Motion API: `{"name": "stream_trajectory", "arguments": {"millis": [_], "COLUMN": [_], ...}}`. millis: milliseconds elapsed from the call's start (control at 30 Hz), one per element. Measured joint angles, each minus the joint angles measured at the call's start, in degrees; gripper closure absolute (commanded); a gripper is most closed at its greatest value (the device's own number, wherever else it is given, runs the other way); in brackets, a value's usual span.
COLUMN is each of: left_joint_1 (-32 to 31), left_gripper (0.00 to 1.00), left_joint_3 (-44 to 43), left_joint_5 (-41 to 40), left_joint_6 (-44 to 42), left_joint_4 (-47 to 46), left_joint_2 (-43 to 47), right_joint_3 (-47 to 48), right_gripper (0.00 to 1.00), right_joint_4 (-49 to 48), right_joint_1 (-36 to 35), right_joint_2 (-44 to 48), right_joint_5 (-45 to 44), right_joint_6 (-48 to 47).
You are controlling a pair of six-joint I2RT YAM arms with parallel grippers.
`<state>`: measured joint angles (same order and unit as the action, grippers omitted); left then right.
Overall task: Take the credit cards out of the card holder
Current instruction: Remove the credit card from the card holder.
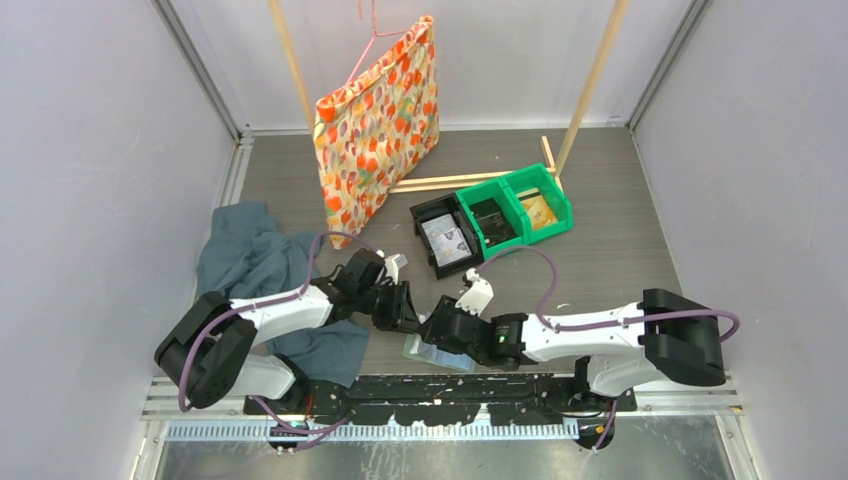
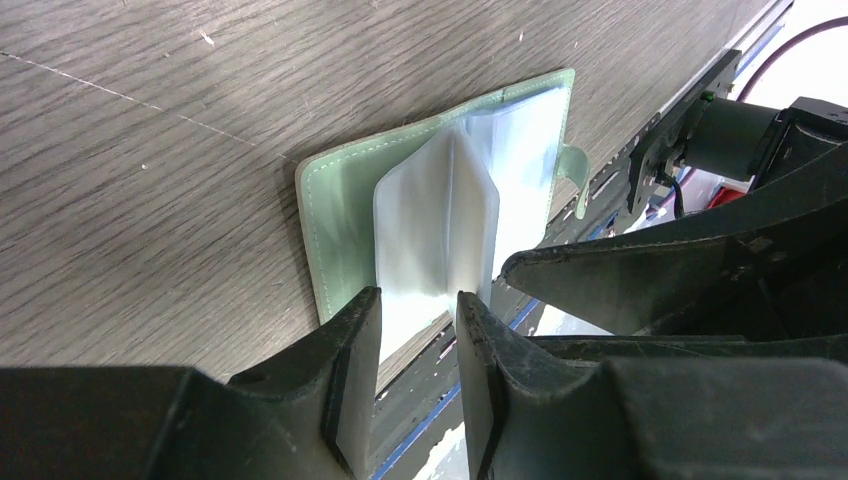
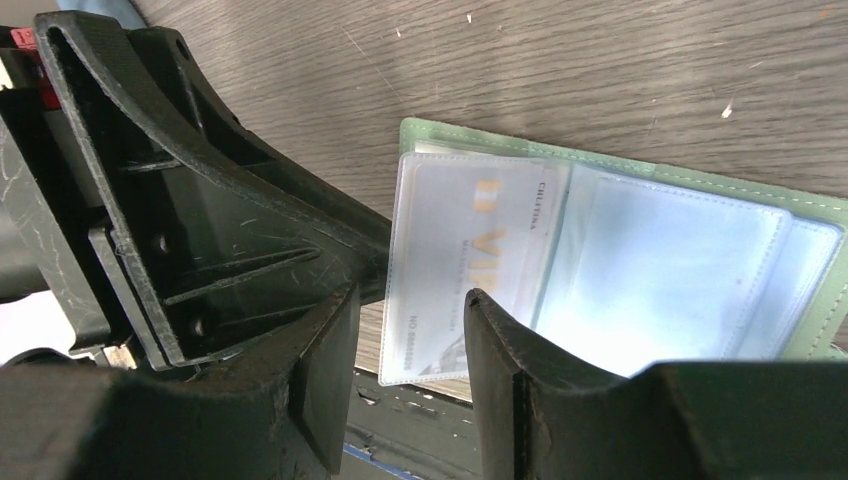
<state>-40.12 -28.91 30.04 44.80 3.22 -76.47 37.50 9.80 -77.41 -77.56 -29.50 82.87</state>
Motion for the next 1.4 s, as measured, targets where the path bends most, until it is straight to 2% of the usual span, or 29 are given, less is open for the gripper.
{"name": "stream_trajectory", "arguments": {"millis": [1400], "left_joint_1": [0.02], "left_gripper": [0.66], "left_joint_3": [0.66], "left_joint_5": [0.31], "left_joint_6": [-0.04], "left_joint_4": [0.39], "left_joint_2": [-0.02], "right_joint_3": [4.22], "right_gripper": [0.55], "right_joint_4": [4.39], "right_joint_1": [-0.42], "right_joint_2": [-3.87], "right_joint_5": [0.17], "right_joint_6": [-3.67]}}
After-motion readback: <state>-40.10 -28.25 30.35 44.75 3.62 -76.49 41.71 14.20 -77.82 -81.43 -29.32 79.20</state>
